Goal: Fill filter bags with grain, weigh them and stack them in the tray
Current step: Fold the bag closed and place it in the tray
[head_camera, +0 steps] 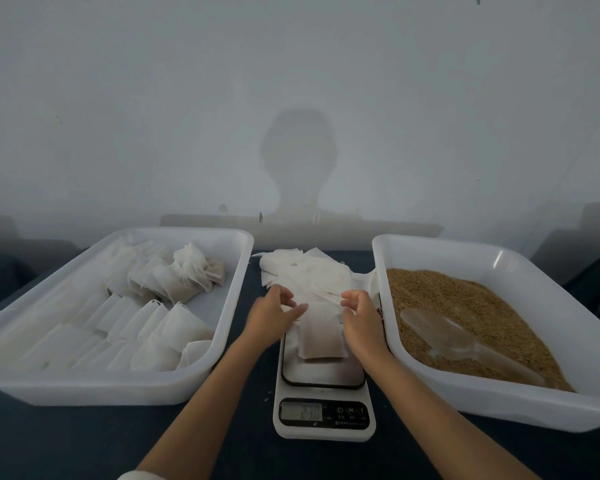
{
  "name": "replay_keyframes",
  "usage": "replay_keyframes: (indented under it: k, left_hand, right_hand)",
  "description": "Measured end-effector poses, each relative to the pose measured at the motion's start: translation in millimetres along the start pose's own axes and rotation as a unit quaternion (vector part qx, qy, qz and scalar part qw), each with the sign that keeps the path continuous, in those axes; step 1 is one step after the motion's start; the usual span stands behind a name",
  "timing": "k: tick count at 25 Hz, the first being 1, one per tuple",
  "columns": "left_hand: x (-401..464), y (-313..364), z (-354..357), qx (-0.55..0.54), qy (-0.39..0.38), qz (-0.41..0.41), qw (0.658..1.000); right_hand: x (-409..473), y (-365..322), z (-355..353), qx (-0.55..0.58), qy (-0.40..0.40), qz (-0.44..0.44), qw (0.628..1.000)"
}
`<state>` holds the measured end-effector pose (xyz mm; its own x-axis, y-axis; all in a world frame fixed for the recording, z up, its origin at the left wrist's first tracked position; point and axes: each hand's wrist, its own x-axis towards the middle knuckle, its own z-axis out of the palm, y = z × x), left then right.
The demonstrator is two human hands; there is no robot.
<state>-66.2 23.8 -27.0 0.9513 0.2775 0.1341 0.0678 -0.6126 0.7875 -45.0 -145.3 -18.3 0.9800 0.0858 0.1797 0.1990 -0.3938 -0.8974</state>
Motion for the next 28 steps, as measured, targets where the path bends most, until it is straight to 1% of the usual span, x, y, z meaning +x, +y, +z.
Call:
replay_keyframes:
  k: [2,5,7,9,10,12,15,17,19,21,24,26,28]
  left_hand:
    - [10,7,6,0.043,-0.049,-0.005,0.998]
    - [18,17,16,0.07,-0.106,-0.016,0.992]
    - [21,20,18,0.078,-0.132,-0.031,0.988]
    - [19,24,16,0.076,-0.137,-0.022,0.987]
    - [17,26,13,0.083,-0.127,0.0,0.988]
    - [10,36,1,0.108,-0.083,0.053,0.989]
    - [0,53,-32,0.167,0.004,0.097,0.981]
    - [-3,61,-64,0.193,0.06,0.111,0.973]
    - [-3,59,-103,0.186,0.096,0.102,0.973]
    - [3,48,-142,0.193,0.115,0.075,0.972]
    - [18,10,-199,0.152,0.135,0.01,0.979]
    - [26,-25,-228,0.154,0.153,-0.04,0.975]
    - [29,-60,-248,0.157,0.179,-0.096,0.967]
  right_hand:
    - [12,-2,5,-0.059,-0.022,0.043,0.997]
    - [20,-2,14,-0.115,-0.038,0.069,0.99]
    - [18,-4,17,-0.101,-0.007,0.048,0.994]
    - [14,-9,14,-0.051,0.033,-0.001,0.998]
    - [12,-14,12,-0.025,0.048,-0.024,0.998]
    - [11,-31,8,0.021,0.057,-0.067,0.996]
    - [10,-68,13,0.068,0.034,-0.142,0.987]
    - [11,-96,22,0.09,0.014,-0.185,0.978]
    - [12,-122,38,0.107,-0.021,-0.216,0.97]
    - [13,-143,62,0.098,-0.072,-0.224,0.967]
    - [14,-162,110,0.068,-0.193,-0.197,0.959]
    - [14,-164,144,0.013,-0.275,-0.178,0.945]
    - [14,-163,177,-0.059,-0.329,-0.17,0.927]
